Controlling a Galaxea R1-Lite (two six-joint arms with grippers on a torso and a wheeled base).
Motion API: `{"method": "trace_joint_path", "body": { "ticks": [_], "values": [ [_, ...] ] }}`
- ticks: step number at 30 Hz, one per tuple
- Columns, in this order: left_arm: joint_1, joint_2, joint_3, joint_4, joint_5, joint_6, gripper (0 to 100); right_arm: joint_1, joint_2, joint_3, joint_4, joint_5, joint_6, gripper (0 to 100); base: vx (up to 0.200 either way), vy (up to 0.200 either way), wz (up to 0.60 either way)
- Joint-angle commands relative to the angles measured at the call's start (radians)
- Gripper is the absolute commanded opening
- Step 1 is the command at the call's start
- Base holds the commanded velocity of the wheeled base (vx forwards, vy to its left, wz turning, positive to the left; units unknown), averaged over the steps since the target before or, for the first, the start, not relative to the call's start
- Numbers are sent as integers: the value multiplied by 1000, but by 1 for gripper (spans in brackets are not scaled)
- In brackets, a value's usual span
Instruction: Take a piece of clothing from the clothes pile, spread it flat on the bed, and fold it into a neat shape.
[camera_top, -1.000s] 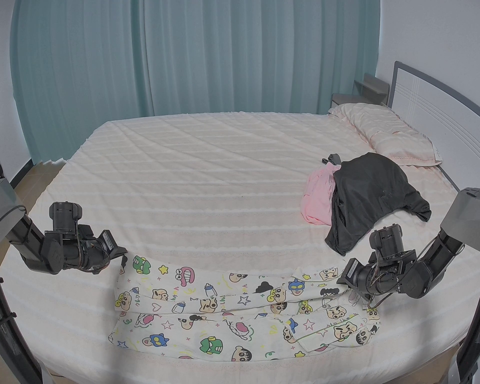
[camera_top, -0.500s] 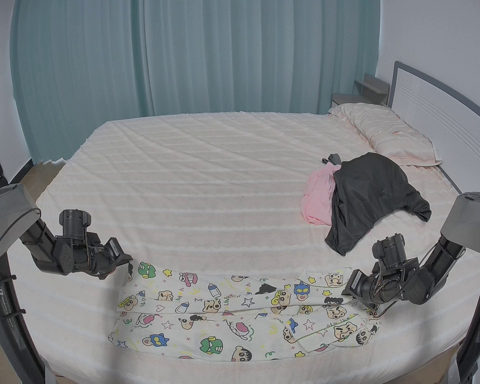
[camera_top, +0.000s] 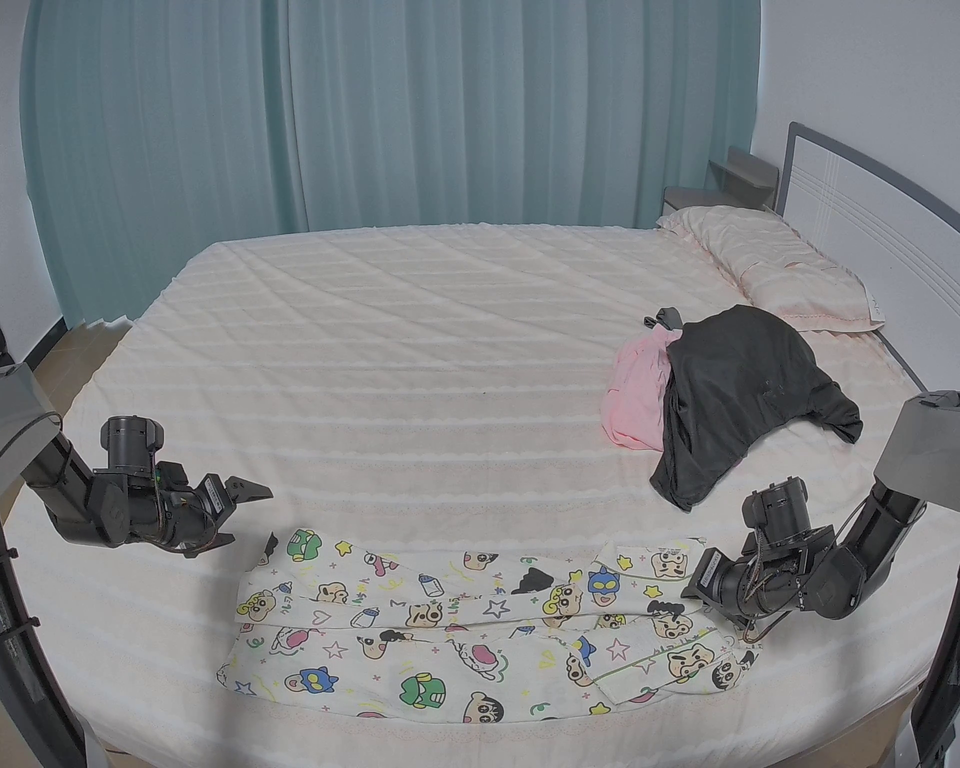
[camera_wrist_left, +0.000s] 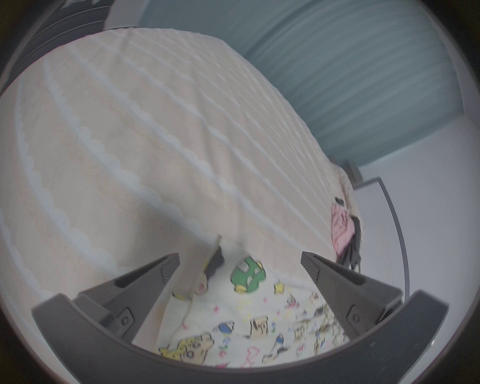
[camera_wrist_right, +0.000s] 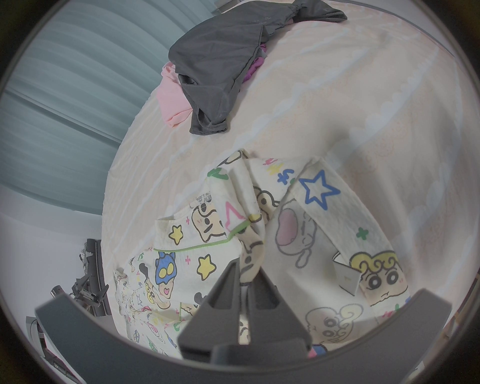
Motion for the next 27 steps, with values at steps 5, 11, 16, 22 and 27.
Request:
{"method": "trace_joint_path", "body": {
  "ticks": [5, 11, 16, 22, 27],
  "values": [
    [4, -160, 111, 135, -166, 290, 100, 15, 10, 36, -35, 1, 0, 0, 0, 0, 0],
    [4, -132, 116, 255, -164, 538, 100, 27, 8, 42, -37, -1, 0, 0, 0, 0, 0],
    [4, -109, 116, 307, -161, 618, 100, 29, 8, 42, -37, -1, 0, 0, 0, 0, 0],
    [1, -51, 100, 309, -147, 649, 100, 29, 8, 44, -37, 1, 0, 0, 0, 0, 0],
    [1, -22, 82, 305, -135, 650, 100, 29, 7, 42, -37, 1, 0, 0, 0, 0, 0]
  ]
}}
